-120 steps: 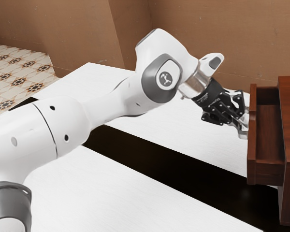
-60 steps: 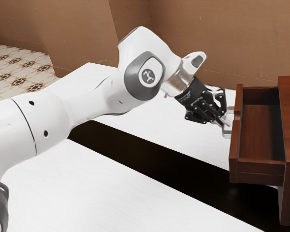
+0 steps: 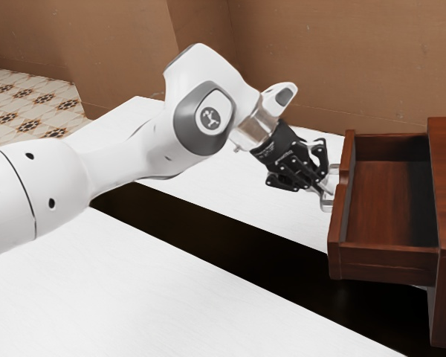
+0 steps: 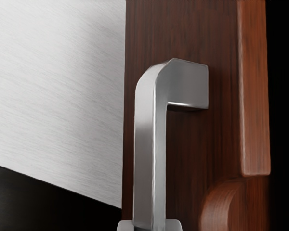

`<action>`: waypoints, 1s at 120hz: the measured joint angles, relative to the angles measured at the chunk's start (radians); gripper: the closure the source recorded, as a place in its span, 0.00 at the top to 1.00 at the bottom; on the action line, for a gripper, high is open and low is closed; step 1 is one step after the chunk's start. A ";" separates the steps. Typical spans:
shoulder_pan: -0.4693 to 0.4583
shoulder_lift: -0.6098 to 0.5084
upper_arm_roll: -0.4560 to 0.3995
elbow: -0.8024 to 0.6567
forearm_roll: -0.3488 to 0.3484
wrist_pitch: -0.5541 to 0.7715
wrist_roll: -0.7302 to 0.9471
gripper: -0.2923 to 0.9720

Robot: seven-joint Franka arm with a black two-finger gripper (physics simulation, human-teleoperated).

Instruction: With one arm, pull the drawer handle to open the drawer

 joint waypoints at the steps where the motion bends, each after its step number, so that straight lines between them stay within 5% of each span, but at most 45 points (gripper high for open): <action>1: 0.001 -0.001 0.000 -0.001 0.000 0.000 0.000 0.18; 120: 0.066 -0.092 0.013 -0.106 0.004 0.001 -0.008 0.17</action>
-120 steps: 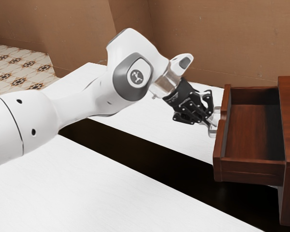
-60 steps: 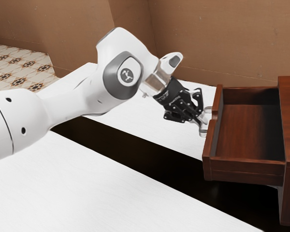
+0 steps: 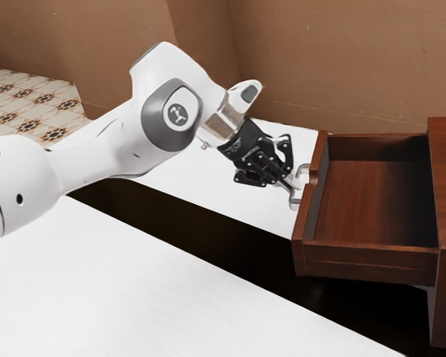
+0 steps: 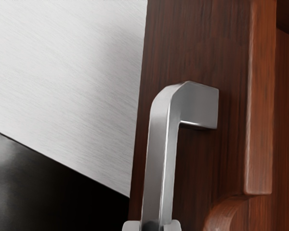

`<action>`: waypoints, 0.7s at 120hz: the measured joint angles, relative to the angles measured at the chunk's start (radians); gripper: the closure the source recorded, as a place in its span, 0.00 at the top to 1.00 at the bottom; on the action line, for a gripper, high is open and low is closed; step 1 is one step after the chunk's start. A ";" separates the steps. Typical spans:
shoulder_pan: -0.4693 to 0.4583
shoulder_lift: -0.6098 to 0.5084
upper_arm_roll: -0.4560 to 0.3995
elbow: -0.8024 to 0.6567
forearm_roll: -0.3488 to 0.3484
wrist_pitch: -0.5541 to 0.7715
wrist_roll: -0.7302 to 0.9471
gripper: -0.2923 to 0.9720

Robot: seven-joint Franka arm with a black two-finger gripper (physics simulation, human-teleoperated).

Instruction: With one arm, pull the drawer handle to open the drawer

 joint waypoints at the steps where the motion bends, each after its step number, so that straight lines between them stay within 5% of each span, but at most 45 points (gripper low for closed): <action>1: 0.000 0.000 0.000 -0.001 0.000 0.000 0.000 0.17; 22: -0.001 -0.009 0.005 -0.014 0.002 0.000 -0.002 0.18; 70: -0.003 -0.069 0.016 -0.042 -0.014 0.001 0.007 0.48; 84: -0.002 -0.118 0.051 -0.030 0.071 -0.056 0.010 0.60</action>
